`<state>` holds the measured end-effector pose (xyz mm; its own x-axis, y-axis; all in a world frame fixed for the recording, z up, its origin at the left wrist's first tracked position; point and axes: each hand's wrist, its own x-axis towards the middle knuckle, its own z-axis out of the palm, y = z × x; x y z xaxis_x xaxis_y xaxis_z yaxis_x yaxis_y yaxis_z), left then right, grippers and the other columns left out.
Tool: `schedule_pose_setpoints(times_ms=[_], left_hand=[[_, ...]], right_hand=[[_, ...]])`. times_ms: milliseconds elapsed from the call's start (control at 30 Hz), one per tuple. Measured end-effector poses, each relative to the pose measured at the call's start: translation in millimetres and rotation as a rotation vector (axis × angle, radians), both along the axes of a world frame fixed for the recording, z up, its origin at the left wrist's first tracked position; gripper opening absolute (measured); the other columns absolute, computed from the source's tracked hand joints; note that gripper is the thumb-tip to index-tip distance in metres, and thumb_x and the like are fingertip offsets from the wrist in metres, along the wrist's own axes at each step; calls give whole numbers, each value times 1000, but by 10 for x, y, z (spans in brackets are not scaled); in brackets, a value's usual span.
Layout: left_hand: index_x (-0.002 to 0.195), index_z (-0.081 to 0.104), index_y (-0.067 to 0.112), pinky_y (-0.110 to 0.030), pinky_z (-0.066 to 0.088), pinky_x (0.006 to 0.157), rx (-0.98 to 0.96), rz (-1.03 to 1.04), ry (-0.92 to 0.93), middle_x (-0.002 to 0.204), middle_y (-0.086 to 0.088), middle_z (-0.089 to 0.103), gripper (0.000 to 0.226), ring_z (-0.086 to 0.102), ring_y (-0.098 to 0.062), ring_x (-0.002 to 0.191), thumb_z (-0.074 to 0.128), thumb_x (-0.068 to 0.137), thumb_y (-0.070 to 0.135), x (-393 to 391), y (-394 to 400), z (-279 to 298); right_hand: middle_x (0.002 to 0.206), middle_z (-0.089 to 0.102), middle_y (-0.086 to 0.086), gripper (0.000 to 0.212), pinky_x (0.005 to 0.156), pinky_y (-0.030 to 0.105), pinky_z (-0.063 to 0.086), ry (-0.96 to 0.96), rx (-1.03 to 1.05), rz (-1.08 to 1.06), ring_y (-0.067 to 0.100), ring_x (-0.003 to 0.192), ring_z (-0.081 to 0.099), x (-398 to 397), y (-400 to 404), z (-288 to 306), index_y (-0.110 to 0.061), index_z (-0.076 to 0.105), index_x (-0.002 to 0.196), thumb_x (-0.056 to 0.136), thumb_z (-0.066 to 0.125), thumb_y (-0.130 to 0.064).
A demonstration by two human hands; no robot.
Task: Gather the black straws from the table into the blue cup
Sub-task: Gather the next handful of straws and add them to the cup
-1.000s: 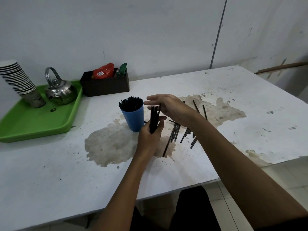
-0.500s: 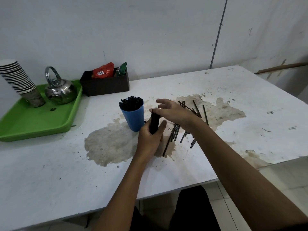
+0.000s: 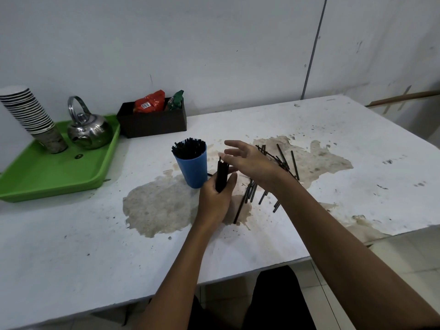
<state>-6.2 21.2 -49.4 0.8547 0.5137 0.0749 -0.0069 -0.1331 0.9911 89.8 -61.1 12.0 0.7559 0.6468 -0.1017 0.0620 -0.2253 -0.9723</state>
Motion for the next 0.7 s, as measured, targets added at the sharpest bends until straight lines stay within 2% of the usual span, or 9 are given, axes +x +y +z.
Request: schedule_pose_setpoints(times_ms=[67,167,267,300,367,433,467,600,700], left_hand=[[109,66,37,-8,45,75,18,-5,4,98,18,70,20,63,1,96,60,92,46,4,-1,16],[105,63,34,-10,45,70,20,20,37,91,19,69,17,64,4,86,62,91,44,12,-10,37],[110,65,26,-17,48,72,16,31,52,91,7,71,27,65,-3,83,57,94,45,33,-12,15],[115,65,24,-20,47,70,14,31,57,88,2,71,32,63,-7,79,55,95,46,28,-8,14],[120,65,27,-22,41,57,-14,10,15,61,1,56,32,51,-8,58,51,97,44,-3,2,49],[114,68,29,-23,35,47,-21,6,-72,50,3,40,27,41,-8,46,48,100,40,-51,32,153],[110,70,27,-22,36,46,-14,17,-111,50,1,39,27,40,-8,45,47,101,37,-80,57,230],[102,69,21,-20,44,51,25,77,-275,51,1,45,26,46,-9,47,45,103,31,-170,210,614],[103,67,16,-20,46,58,47,144,-375,52,0,49,28,49,-10,50,42,104,29,-170,377,877]], right_hand=[[136,55,-1,57,72,11,43,25,44,3,-1,86,70,-23,-16,21,-25,46,141,90,65,-42],[136,56,-1,66,90,21,46,-2,15,18,11,122,57,-15,-26,-25,-26,49,139,81,75,-44],[136,57,-3,62,102,29,42,-32,30,-20,12,132,46,-38,-18,-31,-28,53,135,80,77,-43],[135,58,-4,58,102,29,43,-44,53,-34,11,130,48,-42,-10,-27,-29,54,134,82,74,-44],[130,61,-5,45,90,20,49,-48,118,-66,0,114,61,-57,2,5,-27,57,130,89,66,-45],[127,62,-4,33,79,17,47,-46,150,-115,-9,95,64,-38,24,12,-24,58,129,97,58,-33],[127,62,-4,32,82,20,48,-47,149,-134,-5,99,64,-16,41,-10,-22,58,130,97,58,-23],[133,58,1,59,101,35,49,14,156,-107,17,126,53,-18,177,-205,-16,50,136,84,64,7],[142,51,4,78,102,29,43,-61,63,-87,19,131,47,-95,313,-367,-15,43,141,75,82,-9]])
